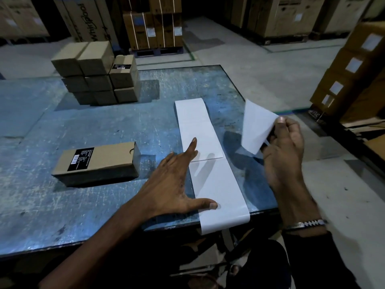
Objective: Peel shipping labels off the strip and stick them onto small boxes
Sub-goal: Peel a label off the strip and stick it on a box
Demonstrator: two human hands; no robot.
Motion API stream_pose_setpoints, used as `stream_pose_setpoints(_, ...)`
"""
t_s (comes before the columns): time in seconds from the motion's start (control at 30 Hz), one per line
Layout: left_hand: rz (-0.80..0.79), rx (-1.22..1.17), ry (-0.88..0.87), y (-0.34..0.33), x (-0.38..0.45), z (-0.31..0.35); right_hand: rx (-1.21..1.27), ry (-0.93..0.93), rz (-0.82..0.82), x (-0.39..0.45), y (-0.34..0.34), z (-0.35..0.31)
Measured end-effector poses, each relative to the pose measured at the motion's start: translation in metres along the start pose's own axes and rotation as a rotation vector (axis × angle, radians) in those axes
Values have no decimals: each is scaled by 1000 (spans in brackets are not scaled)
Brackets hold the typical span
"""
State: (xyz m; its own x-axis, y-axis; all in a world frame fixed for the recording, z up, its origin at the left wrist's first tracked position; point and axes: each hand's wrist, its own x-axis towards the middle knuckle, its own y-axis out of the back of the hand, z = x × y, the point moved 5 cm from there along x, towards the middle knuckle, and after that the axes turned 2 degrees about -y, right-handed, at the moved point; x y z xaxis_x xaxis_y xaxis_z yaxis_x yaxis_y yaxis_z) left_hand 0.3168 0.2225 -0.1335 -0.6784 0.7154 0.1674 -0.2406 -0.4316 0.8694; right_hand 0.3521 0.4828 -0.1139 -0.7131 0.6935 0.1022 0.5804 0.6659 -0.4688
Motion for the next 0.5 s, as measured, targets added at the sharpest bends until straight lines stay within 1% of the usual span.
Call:
stream_pose_setpoints(0.13, 29, -67, -18, 5, -2, 1, 23, -4, -110, -5, -64, -2)
stream_pose_setpoints(0.2, 110, -142, -64, 11, -4, 3, 25, -25, -159, -7, -99, 0)
stream_pose_setpoints(0.3, 270, -222, -136, 26, -11, 8, 57, -90, -203, -11, -156, 7)
stream_pose_setpoints(0.4, 474, -173, -222, 47, -27, 10, 60, -176, -262, -18, -204, 21)
stream_pose_setpoints(0.47, 659, -166, -209, 74, -42, -4, 46, -208, -334, -21, -231, 31)
stream_pose_setpoints(0.5, 746, -190, -156, 90, -48, -15, 35, -211, -367, -22, -239, 36)
